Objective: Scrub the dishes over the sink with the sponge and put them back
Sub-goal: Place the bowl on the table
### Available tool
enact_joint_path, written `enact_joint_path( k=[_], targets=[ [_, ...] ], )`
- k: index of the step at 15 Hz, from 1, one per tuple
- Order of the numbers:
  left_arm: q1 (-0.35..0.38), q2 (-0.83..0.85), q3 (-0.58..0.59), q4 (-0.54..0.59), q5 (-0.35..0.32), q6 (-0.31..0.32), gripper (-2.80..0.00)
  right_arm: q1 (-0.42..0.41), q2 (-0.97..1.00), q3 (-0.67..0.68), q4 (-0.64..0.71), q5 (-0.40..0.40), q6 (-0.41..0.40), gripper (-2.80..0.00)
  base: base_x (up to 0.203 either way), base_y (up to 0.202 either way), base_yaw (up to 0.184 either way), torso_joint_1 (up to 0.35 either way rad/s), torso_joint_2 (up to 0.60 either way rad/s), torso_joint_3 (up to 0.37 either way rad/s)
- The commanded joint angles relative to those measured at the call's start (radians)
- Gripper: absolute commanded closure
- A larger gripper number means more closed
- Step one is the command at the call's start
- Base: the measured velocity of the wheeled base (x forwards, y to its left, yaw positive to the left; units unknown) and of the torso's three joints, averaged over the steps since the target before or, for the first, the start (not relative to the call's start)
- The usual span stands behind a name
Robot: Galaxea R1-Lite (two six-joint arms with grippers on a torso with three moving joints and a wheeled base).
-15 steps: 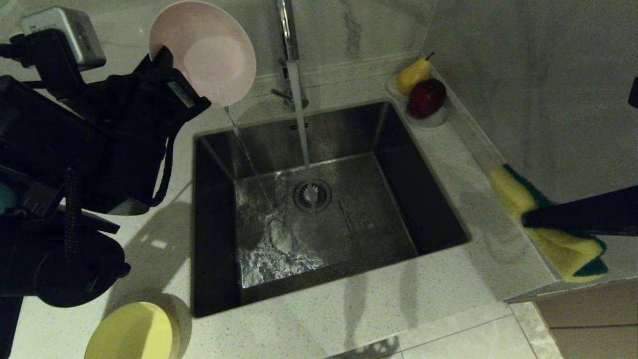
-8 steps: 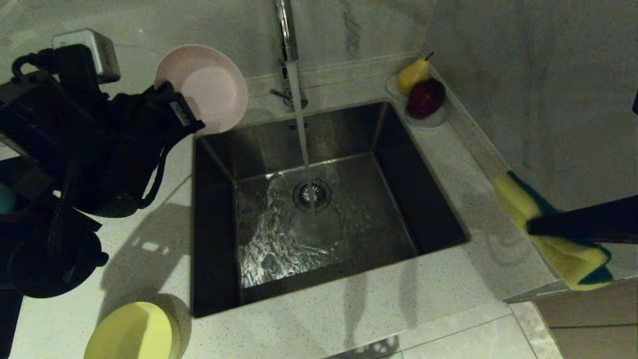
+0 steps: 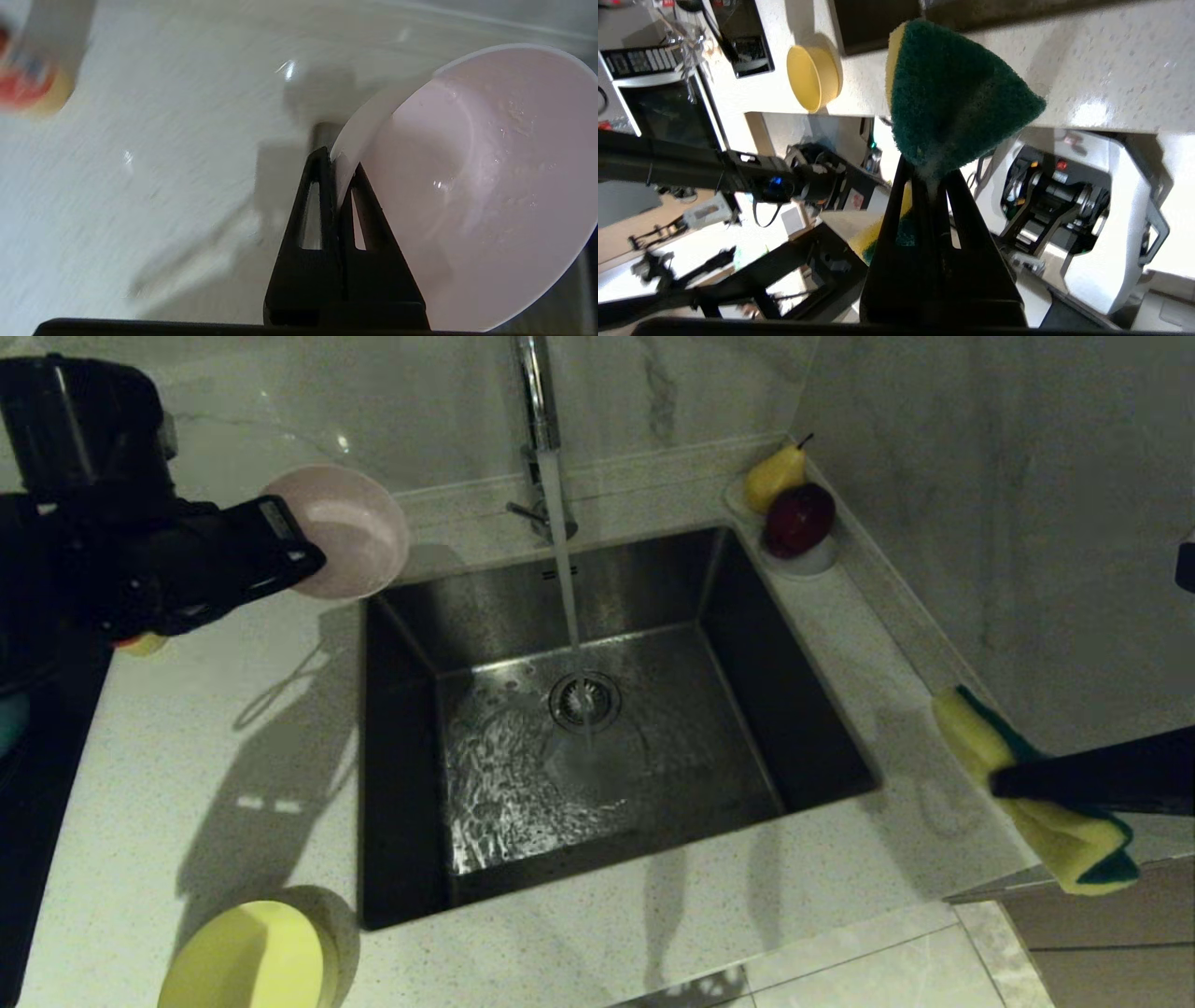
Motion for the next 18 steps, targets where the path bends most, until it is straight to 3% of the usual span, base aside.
enact_joint_path(
  k=[1, 5, 9, 11, 18],
  targets=[
    [0.110, 0.013, -0.155, 0.325, -0.037, -0.102, 0.00, -0.001, -0.011, 0.039, 0.003, 0.018, 0.004, 0.00, 0.000, 0.000, 0.000, 0.000, 0.00, 0.000],
    [0.261, 0.022, -0.153, 0.420, -0.076, -0.222, 0.00, -0.045, -0.013, 0.077, -0.038, 0.028, 0.003, 0.00, 0.000, 0.000, 0.000, 0.000, 0.00, 0.000],
    [0.392, 0.059, -0.155, 0.468, -0.170, -0.350, 0.00, -0.053, -0.016, 0.075, -0.040, 0.035, 0.001, 0.00, 0.000, 0.000, 0.000, 0.000, 0.00, 0.000],
    [0.434, 0.083, -0.156, 0.470, -0.200, -0.370, 0.00, -0.053, -0.012, 0.075, -0.042, 0.035, 0.001, 0.00, 0.000, 0.000, 0.000, 0.000, 0.00, 0.000],
    [0.550, 0.196, -0.145, 0.464, -0.204, -0.422, 0.00, -0.056, -0.008, 0.077, -0.041, 0.035, 0.001, 0.00, 0.000, 0.000, 0.000, 0.000, 0.00, 0.000]
  ],
)
